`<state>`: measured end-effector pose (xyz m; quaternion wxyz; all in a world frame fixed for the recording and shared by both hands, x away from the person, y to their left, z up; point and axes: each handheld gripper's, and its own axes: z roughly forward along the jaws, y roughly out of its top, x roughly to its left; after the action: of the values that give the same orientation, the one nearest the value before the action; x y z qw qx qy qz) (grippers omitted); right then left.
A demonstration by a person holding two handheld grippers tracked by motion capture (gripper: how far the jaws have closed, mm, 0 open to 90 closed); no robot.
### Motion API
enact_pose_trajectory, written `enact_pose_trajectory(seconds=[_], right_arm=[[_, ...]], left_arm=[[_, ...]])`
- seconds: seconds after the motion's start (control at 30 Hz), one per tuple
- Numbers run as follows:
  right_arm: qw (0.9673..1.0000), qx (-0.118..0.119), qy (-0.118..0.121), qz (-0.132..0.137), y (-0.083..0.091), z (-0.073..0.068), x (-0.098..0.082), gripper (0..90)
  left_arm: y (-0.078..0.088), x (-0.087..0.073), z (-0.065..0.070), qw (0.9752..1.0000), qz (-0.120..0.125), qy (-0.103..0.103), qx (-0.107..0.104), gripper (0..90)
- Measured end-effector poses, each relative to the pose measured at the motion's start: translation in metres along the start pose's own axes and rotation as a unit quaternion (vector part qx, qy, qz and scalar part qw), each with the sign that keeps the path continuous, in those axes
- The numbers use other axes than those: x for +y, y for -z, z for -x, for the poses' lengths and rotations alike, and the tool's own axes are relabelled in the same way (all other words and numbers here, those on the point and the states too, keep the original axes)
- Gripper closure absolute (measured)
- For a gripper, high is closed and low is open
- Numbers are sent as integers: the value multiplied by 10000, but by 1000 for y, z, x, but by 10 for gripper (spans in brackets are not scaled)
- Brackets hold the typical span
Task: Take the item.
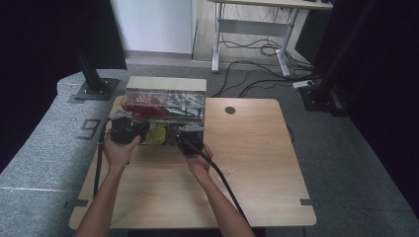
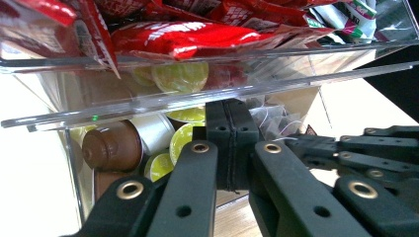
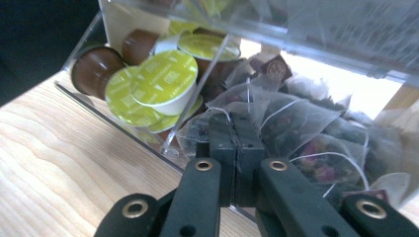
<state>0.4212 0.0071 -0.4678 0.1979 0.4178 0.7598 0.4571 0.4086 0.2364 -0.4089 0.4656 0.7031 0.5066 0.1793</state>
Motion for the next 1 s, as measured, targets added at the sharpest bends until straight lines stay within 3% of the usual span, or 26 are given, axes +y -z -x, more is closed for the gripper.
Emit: enact_pose_trajectory(seconds=[0.7,1.0], right_arm=[[9992,172,51,356,43,5,7,888],[9983,386,-46,443,59,9,6,888]], left_arm=[[0,0,1,10000,-21,-1,8,900],[-1,0,0,10000,-26,7,13,900]])
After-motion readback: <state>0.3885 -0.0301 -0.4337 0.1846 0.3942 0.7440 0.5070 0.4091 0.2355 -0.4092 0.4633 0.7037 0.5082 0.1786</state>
